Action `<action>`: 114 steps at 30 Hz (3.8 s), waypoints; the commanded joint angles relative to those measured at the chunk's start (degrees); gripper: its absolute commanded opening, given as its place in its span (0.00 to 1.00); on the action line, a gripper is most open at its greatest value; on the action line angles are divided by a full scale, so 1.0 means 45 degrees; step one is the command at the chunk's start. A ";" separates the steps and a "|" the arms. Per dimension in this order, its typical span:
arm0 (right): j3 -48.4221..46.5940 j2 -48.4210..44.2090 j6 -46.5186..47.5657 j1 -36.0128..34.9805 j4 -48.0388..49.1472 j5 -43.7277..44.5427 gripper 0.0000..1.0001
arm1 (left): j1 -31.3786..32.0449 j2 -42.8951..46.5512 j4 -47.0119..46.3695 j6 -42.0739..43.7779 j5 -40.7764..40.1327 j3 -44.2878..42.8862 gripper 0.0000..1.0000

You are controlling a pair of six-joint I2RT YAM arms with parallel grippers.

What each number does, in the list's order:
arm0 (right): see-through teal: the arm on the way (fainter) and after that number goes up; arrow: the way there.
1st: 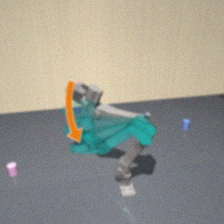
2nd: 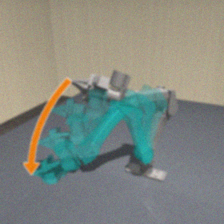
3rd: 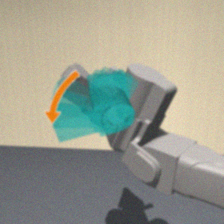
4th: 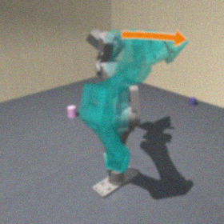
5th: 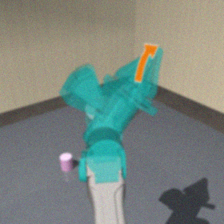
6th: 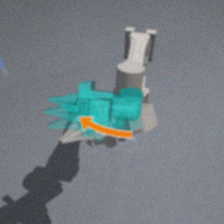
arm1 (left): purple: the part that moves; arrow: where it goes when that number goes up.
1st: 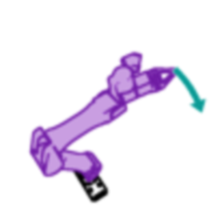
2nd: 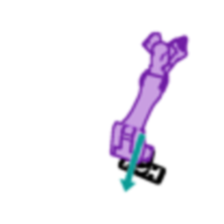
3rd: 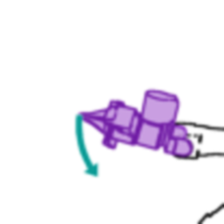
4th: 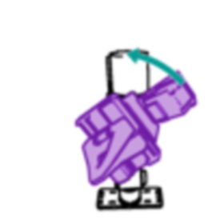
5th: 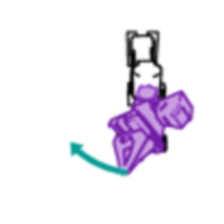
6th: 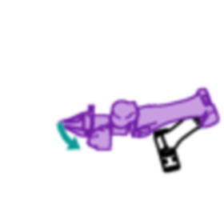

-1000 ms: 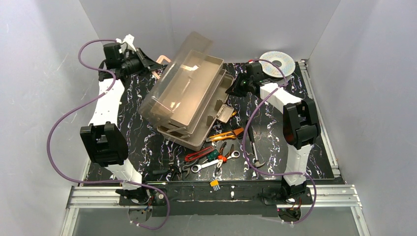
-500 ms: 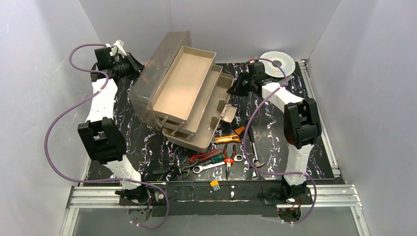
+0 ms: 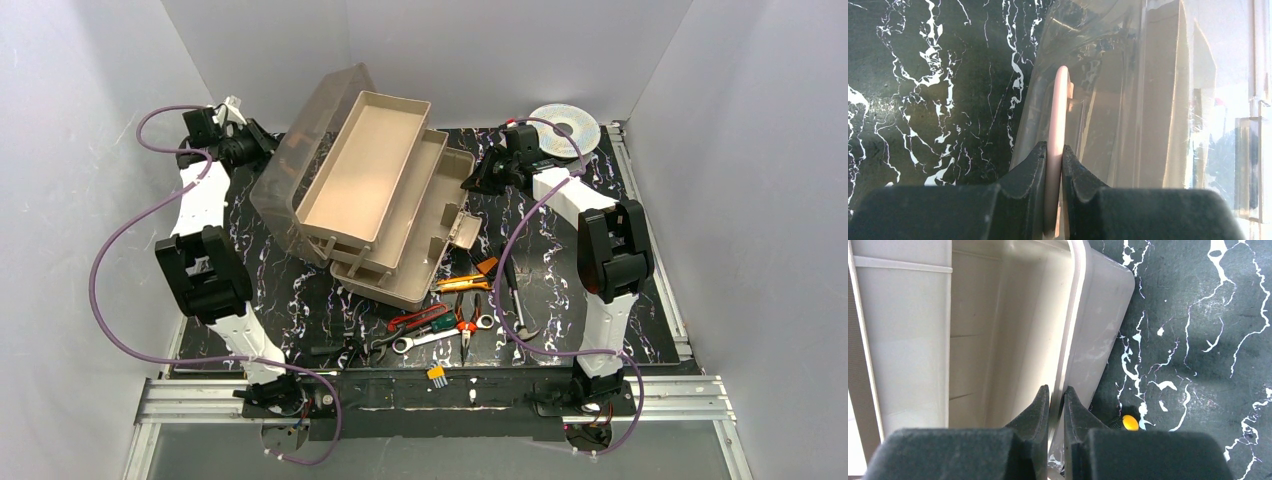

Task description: Pack the tool kit

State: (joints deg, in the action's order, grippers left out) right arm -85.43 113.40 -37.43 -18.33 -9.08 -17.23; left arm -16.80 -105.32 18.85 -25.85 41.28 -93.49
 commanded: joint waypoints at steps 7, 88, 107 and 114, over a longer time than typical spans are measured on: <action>-0.0137 -0.0347 0.1343 0.0342 0.0075 -0.0835 0.01 | -0.1337 -0.0735 0.1120 0.0555 -0.2767 -0.1358 0.59; 0.9314 -0.8635 -0.0124 -1.0322 -0.2612 0.4589 0.53 | 1.6096 1.2392 0.3566 -0.1561 -0.6967 1.2596 0.79; 0.7049 -0.4336 0.1116 -0.6771 -0.3466 0.7754 0.44 | 1.6113 0.4795 -0.0612 -0.1009 -1.3615 1.2025 0.72; 0.5867 -0.3840 0.1837 -0.5000 -0.3054 0.6712 0.44 | 1.5623 0.2402 -0.2541 -0.0444 -1.2519 1.0007 0.72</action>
State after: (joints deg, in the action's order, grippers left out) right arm -55.33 94.41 -32.03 -44.36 -26.13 13.28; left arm 55.35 -88.09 12.93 -29.54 -14.92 -45.71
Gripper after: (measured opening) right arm 0.438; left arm 0.719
